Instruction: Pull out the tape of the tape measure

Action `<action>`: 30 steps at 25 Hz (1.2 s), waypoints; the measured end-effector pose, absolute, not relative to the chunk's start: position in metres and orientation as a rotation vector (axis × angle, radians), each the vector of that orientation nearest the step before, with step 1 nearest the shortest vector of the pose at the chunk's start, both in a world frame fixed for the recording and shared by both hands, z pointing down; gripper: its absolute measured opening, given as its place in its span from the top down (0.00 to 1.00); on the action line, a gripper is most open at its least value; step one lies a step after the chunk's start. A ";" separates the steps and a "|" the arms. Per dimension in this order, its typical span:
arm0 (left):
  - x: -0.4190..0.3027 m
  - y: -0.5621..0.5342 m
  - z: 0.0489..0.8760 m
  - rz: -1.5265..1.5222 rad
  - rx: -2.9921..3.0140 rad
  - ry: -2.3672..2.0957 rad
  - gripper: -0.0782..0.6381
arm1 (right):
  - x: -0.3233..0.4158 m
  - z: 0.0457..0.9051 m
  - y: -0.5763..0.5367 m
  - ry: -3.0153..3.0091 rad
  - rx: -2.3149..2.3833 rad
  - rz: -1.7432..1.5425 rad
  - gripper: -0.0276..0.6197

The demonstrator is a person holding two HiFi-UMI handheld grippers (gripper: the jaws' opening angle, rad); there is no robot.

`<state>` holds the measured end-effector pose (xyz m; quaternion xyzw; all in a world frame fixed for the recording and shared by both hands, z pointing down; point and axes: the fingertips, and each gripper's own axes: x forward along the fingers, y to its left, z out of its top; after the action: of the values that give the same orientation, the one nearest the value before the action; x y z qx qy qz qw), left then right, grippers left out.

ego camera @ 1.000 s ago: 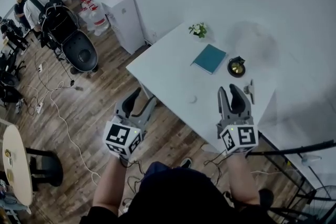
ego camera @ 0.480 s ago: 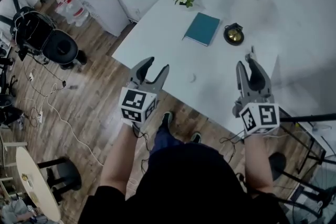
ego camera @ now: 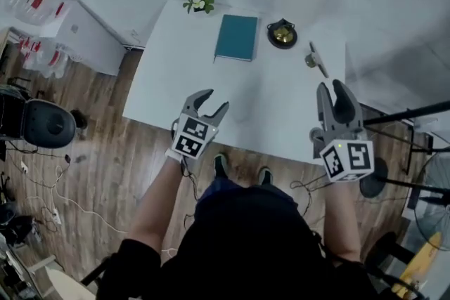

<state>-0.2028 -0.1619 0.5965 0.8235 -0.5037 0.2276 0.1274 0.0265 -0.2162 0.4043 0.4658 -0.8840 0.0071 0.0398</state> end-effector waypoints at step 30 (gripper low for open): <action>-0.110 -0.164 0.783 1.113 2.457 -0.752 0.54 | 0.141 0.468 -0.137 -2.310 1.882 0.207 0.75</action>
<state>-0.1097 -0.1639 0.7831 0.8647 -0.2645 0.3918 0.1699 0.1411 -0.1368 0.4676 0.6281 -0.7712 0.0692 0.0773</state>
